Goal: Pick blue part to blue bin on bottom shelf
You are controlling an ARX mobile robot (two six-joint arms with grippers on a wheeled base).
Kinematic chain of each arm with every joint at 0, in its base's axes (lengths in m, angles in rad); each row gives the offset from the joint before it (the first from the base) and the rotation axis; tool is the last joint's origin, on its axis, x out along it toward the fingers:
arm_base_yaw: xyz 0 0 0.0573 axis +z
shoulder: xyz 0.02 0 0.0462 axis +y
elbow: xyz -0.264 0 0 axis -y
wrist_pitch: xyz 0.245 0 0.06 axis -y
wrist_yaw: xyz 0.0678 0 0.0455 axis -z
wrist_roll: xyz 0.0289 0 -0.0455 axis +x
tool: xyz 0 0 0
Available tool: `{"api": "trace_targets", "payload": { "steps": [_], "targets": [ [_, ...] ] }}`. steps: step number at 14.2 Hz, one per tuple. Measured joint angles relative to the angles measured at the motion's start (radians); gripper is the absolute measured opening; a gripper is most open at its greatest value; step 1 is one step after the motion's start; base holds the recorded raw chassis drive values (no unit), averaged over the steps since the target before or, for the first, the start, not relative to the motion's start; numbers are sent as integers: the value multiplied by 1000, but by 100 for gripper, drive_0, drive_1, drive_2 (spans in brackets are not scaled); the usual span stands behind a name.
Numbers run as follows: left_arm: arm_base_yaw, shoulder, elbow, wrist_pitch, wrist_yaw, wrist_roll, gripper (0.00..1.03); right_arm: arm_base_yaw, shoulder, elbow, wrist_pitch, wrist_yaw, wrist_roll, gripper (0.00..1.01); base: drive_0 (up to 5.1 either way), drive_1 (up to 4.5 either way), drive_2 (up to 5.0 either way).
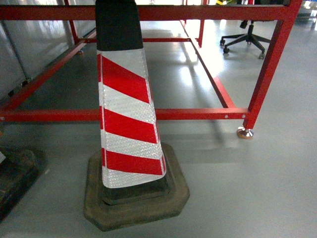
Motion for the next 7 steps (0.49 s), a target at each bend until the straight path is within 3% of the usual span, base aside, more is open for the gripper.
{"api": "trace_targets", "payload": {
  "steps": [7],
  "targets": [
    [0, 0, 0, -3, 0, 0, 98, 0, 0, 0, -1, 0, 0, 98, 0, 0, 0]
  ]
}}
